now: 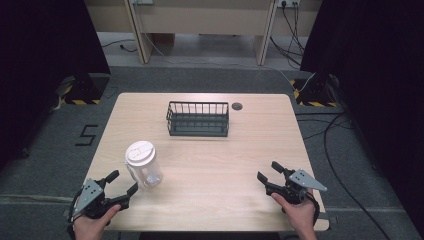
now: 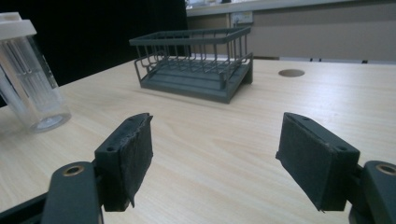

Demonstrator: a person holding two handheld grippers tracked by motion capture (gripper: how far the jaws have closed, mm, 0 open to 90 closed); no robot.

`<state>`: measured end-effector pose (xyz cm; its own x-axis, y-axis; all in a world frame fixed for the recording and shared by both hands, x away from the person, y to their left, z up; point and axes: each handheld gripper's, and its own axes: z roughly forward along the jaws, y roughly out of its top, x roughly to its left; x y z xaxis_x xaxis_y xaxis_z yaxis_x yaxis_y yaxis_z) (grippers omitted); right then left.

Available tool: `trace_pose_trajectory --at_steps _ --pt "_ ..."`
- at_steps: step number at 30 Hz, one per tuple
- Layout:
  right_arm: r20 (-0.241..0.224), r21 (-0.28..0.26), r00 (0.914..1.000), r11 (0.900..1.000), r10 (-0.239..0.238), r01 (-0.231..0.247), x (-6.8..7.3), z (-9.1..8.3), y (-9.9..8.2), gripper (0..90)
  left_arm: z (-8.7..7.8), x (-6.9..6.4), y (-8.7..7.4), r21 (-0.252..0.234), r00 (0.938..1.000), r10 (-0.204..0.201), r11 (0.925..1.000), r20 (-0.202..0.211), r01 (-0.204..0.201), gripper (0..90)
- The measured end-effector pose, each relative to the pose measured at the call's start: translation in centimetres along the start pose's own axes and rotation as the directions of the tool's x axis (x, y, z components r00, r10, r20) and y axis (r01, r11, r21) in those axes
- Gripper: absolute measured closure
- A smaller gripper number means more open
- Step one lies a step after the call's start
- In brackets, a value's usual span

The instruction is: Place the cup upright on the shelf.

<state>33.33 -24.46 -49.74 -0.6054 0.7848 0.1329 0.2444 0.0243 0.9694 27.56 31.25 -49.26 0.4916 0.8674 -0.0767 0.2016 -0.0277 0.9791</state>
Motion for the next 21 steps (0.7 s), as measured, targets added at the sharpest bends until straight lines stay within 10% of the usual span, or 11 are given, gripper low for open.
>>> trace_pose_trajectory --at_steps 21 --pt "-0.021 0.014 0.9998 0.9999 0.006 -0.006 1.2 -0.6 -0.7 26.3 2.1 0.2 2.2 0.021 0.9992 0.038 0.9991 0.013 -0.038 14.4"
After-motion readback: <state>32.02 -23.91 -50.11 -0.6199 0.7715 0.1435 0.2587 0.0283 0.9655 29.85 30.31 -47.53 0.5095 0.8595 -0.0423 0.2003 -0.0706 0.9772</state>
